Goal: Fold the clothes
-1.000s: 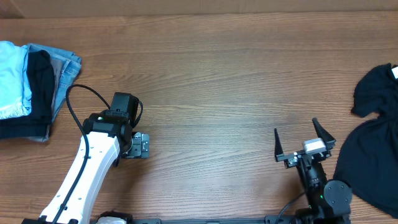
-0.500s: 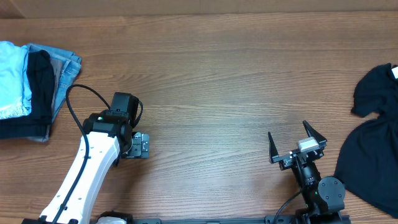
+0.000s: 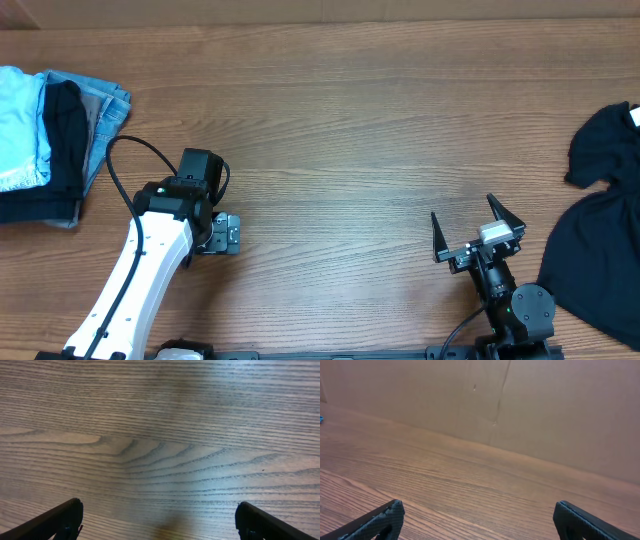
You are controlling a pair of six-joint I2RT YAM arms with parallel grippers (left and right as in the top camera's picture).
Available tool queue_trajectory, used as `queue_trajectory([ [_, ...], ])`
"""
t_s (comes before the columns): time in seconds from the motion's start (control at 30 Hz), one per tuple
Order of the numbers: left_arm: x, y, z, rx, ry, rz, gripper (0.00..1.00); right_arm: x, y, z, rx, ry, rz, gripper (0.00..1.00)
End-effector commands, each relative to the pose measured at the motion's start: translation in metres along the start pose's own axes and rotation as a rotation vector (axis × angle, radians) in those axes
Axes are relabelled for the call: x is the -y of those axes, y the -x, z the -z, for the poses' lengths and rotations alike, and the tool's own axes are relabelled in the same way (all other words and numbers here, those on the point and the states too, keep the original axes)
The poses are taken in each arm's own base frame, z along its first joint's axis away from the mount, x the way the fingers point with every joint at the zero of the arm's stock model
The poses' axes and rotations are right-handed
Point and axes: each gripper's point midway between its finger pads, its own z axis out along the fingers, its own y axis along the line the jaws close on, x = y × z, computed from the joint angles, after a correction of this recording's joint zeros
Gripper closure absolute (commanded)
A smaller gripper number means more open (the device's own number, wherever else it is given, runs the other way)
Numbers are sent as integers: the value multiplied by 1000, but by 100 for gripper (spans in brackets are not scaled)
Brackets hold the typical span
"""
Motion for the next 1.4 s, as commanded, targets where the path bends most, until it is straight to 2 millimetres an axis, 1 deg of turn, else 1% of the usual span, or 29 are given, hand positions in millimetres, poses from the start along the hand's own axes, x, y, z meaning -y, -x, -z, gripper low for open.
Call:
queue_trajectory([
  [0.0, -5, -1, 11, 47, 5, 30, 0, 1, -1, 0, 7, -7, -8, 0],
  [0.07, -10, 4, 30, 148, -8, 54, 0, 1, -1, 0, 7, -7, -8, 0],
  [0.13, -13, 16, 47, 267, -28, 81, 0, 1, -1, 0, 7, -7, -8, 0],
  [0.2, -19, 30, 70, 416, -67, 138, 0, 1, -1, 0, 7, -7, -8, 0],
  [0.27, -22, 35, 85, 527, -117, 178, 0, 1, -1, 0, 7, -7, -8, 0],
  [0.3, -22, 35, 89, 566, -133, 191, 0, 1, -1, 0, 7, -7, -8, 0],
  [0.37, -23, 32, 87, 624, -158, 212, 0, 1, -1, 0, 7, -7, -8, 0],
  [0.47, -20, 22, 67, 708, -216, 255, 0, 1, -1, 0, 7, -7, -8, 0],
  [0.53, -17, 21, 59, 766, -251, 268, 0, 1, -1, 0, 7, -7, -8, 0],
  [0.6, -15, 23, 55, 855, -276, 276, 0, 1, -1, 0, 7, -7, -8, 0],
  [0.77, -9, 26, 60, 1103, -327, 273, 0, 1, -1, 0, 7, -7, -8, 0],
  [0.87, -4, 30, 73, 1286, -365, 259, 0, 1, -1, 0, 7, -7, -8, 0],
  [0.93, 1, 31, 76, 1380, -398, 246, 0, 1, -1, 0, 7, -7, -8, 0],
  [1.0, 0, 28, 78, 1390, -390, 242, 0, 1, -1, 0, 7, -7, -8, 0],
  [1.07, 4, 27, 75, 1378, -384, 213, 0, 1, -1, 0, 7, -7, -8, 0],
  [1.37, 5, 27, 75, 1378, -397, 213, 0, 1, -1, 0, 7, -7, -8, 0],
])
